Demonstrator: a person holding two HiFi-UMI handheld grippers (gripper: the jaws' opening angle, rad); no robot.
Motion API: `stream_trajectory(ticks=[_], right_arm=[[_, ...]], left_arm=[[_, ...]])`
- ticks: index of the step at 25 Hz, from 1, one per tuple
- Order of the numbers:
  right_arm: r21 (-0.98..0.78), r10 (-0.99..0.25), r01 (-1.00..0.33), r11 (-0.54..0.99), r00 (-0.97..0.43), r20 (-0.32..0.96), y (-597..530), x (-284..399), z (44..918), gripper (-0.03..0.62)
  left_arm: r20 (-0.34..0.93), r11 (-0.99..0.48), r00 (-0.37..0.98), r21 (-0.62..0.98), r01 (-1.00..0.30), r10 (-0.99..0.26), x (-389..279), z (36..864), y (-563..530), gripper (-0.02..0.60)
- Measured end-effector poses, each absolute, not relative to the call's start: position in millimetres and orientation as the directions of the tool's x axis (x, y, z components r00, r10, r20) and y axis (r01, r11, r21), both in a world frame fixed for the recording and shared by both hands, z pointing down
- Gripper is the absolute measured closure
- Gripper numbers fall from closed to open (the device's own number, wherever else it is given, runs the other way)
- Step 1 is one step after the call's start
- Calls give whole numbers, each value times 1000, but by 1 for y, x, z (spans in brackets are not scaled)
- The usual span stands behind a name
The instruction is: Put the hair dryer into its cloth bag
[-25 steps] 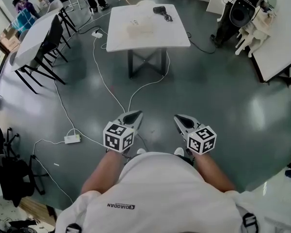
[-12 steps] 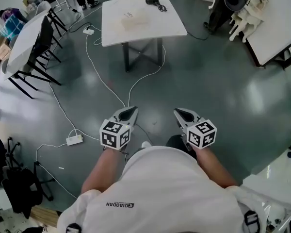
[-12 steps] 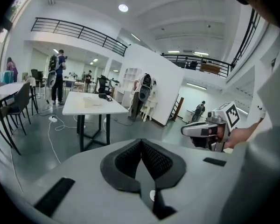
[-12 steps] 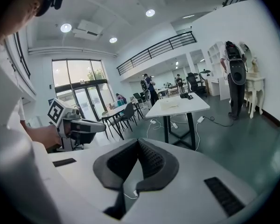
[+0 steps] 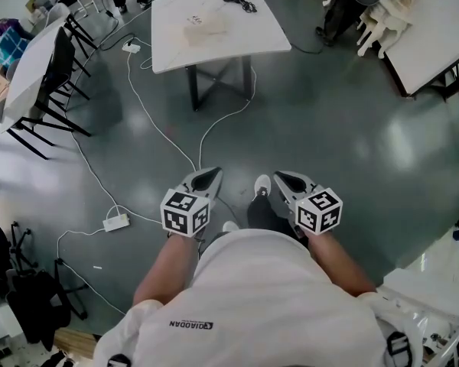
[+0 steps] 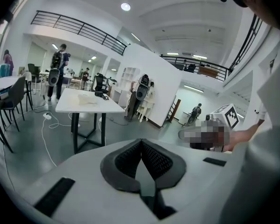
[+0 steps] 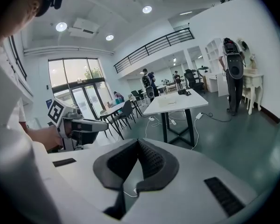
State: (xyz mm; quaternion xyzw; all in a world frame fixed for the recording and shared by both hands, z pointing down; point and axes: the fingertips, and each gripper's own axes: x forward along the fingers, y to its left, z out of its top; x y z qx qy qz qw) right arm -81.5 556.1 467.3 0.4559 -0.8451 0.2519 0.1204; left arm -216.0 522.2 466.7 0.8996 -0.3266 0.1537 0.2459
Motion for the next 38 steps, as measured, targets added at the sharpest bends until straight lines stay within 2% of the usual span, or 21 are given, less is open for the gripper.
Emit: stream_trajectory(ticks=[9,15,30,38], right_arm=[[-353,-708,-799,486,-597,378,482,-72,463,572],[-278,-693,-791,545,-611,383,425,-56,460,572],[-267,-652,-750,605,-659,376,293,28,456,572],[-281,-646,-741,610,-670,365,261,61,463,572]], left_arm=[[475,-641,697,307,-704,-537,-208,467,473,554],[468,-638,685,285,-715,-559,-180,458,411,554],[526,-621,651,266,-738,-548,-87,459,292,554],[536,-596,615,238,-767,-578,-67,457,254,554]])
